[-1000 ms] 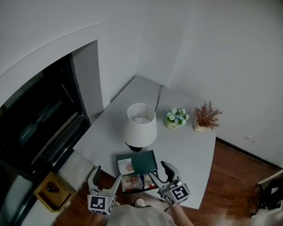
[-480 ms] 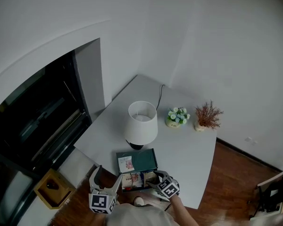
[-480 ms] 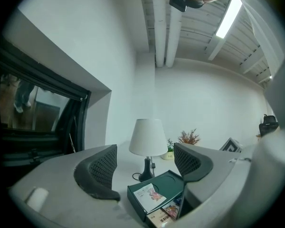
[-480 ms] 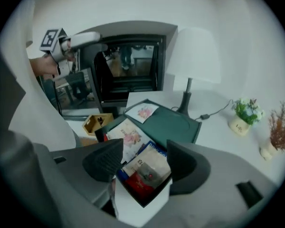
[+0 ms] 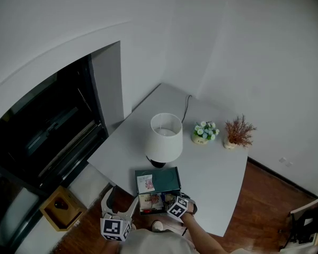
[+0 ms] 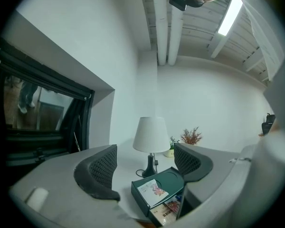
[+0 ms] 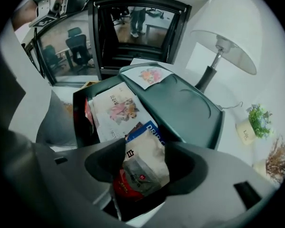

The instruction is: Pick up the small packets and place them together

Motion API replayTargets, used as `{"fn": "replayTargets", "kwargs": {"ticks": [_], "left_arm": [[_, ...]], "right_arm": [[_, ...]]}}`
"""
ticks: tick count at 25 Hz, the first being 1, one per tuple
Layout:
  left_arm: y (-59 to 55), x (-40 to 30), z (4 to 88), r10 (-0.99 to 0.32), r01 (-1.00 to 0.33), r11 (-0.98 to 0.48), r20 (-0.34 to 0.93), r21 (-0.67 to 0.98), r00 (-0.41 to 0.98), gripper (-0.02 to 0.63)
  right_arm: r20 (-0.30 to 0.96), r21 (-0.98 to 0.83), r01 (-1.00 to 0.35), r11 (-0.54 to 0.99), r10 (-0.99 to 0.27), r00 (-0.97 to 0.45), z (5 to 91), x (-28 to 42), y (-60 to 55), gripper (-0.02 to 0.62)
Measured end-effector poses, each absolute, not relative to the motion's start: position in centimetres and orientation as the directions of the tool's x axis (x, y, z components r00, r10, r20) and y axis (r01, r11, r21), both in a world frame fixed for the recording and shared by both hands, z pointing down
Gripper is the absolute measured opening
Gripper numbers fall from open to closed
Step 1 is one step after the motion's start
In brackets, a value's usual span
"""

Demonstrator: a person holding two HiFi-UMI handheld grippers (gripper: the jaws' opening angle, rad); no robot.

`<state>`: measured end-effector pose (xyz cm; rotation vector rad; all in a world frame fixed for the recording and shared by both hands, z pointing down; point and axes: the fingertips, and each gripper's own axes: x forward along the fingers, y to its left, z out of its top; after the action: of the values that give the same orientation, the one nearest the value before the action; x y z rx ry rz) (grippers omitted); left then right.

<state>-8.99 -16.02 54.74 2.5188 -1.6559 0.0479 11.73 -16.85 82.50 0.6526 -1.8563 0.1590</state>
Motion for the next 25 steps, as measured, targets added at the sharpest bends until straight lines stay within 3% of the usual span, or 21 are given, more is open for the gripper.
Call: {"fn": "replayTargets", "kwargs": {"ticks": [14, 19, 25], "left_arm": [[-16.5, -9.4, 55.1, -0.911, -0.915, -0.393, 0.091, 0.096, 0.401, 0.368], [-16.7, -9.4, 55.1, -0.912, -0.914, -0.392, 0.089, 0.099, 0.401, 0.368], [-16.8, -9.8, 55.4, -0.913, -0.916, -0.388, 0.097, 0.099, 0.397, 0.368]], "right_arm": [[0.895, 0.224, -0.480, 0.848, -0.374, -0.244, 82.3, 11.5, -16.9, 0.139], [0.802, 0.156, -0.589, 0.793, -0.450, -0.394, 78.5, 9.4, -17.1, 0.121], [0.613, 0.176, -0.579, 0.796, -0.548, -0.568, 72.0, 5.7, -15.9, 0.120]]}}
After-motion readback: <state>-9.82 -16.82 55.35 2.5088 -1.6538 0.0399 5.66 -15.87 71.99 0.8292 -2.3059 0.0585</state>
